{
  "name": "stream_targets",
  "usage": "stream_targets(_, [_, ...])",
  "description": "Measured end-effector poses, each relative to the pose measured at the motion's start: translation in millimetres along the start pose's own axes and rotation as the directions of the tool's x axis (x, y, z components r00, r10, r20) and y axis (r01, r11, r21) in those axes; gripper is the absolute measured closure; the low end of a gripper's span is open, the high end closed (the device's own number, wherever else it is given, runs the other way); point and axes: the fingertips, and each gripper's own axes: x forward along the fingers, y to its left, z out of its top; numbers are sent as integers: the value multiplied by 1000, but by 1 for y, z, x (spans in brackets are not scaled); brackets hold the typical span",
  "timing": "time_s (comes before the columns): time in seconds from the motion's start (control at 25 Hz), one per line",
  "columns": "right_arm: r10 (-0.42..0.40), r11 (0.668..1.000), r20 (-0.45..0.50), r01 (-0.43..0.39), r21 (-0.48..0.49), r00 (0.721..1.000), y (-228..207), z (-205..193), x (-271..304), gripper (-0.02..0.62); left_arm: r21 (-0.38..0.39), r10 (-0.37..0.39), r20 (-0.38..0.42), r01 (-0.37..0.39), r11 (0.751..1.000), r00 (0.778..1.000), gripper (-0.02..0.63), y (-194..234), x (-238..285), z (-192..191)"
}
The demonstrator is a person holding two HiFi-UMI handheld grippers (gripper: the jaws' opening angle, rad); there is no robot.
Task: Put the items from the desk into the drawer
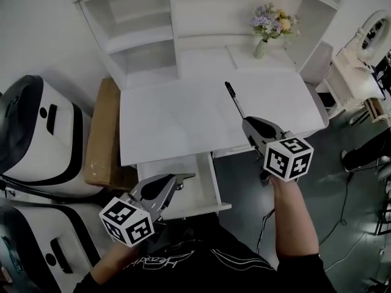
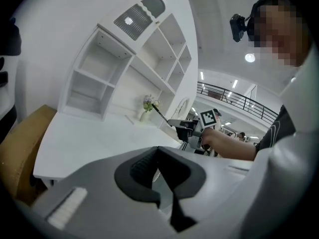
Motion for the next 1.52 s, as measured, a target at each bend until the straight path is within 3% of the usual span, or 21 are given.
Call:
stream_targets(0.44, [146, 989, -62, -148, -31, 987, 120, -58, -23, 554, -22, 47, 40, -46, 999, 998, 597, 6, -63, -17])
stream_targets(0.72, [243, 966, -179, -255, -46, 953, 166, -107, -13, 554, -54, 81, 44, -78, 995, 996, 597, 21, -81, -31])
stream_targets(0.92, [330, 929, -272, -362, -77, 904, 197, -135, 4, 554, -84, 114, 40, -110, 990, 993, 597, 34, -89, -41])
stream_targets(1.2, [437, 849, -417, -519, -103, 797, 227, -182, 35, 554, -131, 186, 30, -180, 975, 982, 597, 61, -97, -51])
stream_targets(1.32, [440, 826, -473, -551, -120, 763, 231, -203, 54, 554, -153, 223, 25, -216, 964, 975, 597, 76, -102, -55])
stream_targets(1.52, [384, 826, -562, -544, -145, 733, 218, -248, 88, 554, -187, 276, 24, -267, 945, 961, 597, 91, -111, -61])
